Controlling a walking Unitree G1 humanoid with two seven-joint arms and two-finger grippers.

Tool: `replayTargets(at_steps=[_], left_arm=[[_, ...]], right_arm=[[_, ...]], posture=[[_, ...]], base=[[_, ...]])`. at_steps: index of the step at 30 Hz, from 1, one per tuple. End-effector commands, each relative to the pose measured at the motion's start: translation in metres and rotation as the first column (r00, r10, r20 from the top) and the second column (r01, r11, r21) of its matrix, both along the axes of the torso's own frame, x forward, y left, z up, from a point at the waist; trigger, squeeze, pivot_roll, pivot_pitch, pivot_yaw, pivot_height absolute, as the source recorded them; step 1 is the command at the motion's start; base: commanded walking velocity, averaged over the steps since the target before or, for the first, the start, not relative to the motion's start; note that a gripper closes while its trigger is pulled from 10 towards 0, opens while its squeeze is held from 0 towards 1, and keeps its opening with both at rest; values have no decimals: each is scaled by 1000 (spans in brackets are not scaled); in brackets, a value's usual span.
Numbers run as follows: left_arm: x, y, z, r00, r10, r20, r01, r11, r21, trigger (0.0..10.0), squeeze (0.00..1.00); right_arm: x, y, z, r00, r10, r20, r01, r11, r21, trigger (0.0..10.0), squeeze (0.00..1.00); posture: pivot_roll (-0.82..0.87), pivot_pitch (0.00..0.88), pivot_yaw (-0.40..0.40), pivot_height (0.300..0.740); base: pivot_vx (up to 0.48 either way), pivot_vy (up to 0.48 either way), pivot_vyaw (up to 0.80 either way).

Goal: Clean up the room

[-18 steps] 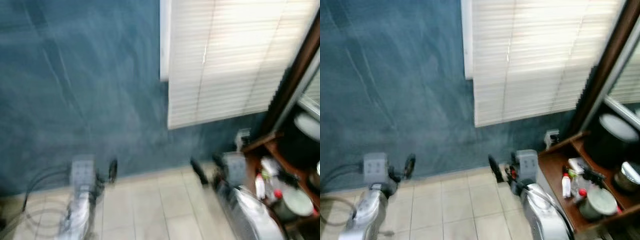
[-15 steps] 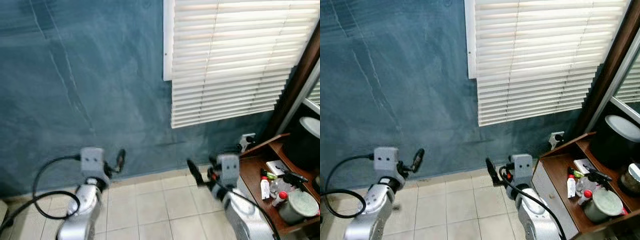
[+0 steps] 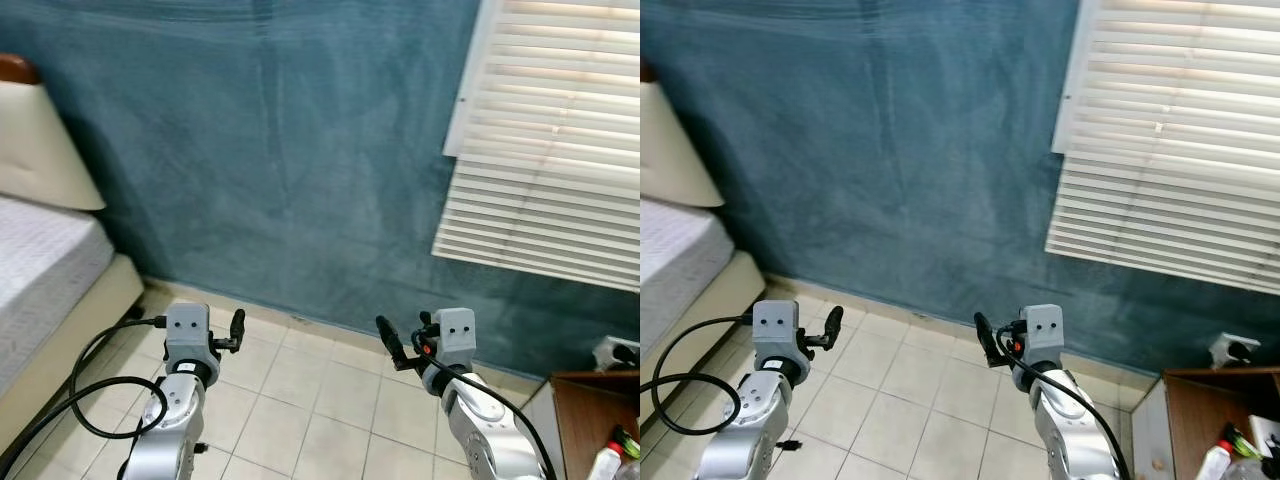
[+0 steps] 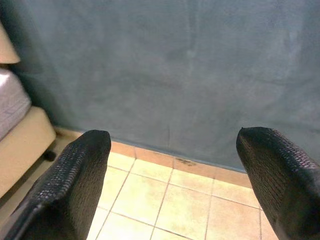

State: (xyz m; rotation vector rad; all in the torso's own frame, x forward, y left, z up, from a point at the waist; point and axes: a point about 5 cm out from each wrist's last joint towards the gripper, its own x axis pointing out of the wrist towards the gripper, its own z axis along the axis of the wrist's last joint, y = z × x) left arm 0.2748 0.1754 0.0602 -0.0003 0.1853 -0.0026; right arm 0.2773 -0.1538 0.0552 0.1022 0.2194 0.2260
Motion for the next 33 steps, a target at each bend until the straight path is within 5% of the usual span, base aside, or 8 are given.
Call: replayTargets(at_steps=[1, 17, 33], left_arm=[[2, 2, 5, 1000, 8, 22, -9, 1000, 18, 10000, 0], [5, -5, 17, 996, -46, 80, 40, 996, 74, 10000, 0], [2, 16, 18, 991, 86, 105, -90, 995, 32, 10000, 0]], right_arm=[[3, -1, 2, 1000, -8, 8, 8, 1000, 4, 10000, 0], [4, -4, 4, 999, -19, 41, 20, 999, -26, 10000, 0], [3, -10, 7, 995, -36, 91, 36, 999, 2, 10000, 0]], posture=[[-36, 0, 5, 740], [-35, 0, 10, 740], [-32, 0, 8, 740]], base=[[0, 0, 688], [82, -87, 684], [77, -86, 683]])
